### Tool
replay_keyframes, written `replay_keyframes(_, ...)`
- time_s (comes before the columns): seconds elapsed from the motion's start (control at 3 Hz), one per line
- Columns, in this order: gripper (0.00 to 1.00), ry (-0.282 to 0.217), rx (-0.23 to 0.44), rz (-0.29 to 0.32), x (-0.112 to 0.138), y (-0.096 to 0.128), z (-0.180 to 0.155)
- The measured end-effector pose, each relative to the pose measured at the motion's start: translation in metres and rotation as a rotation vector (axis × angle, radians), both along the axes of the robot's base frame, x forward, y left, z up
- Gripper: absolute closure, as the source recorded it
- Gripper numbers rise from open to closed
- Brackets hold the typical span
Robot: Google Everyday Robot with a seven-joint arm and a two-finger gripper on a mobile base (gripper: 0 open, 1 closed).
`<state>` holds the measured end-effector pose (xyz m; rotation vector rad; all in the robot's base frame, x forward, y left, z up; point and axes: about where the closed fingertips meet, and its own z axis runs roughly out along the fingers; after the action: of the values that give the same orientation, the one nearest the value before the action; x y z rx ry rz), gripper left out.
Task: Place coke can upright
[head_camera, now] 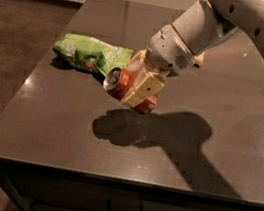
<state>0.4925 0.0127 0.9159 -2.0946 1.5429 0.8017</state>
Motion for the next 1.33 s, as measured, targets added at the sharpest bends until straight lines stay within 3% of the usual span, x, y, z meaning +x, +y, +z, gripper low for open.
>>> replay_keyframes(0.67,1.00,0.054,0.213,-0.229,0.013,-0.026,0.008)
replay_keyframes(1.0,1.00,0.072,0.301,-0.316,0.019,-0.035,0.009)
replay_keyframes(1.33,1.00,0.080,0.438,-0.388,0.022,-0.044,0.008)
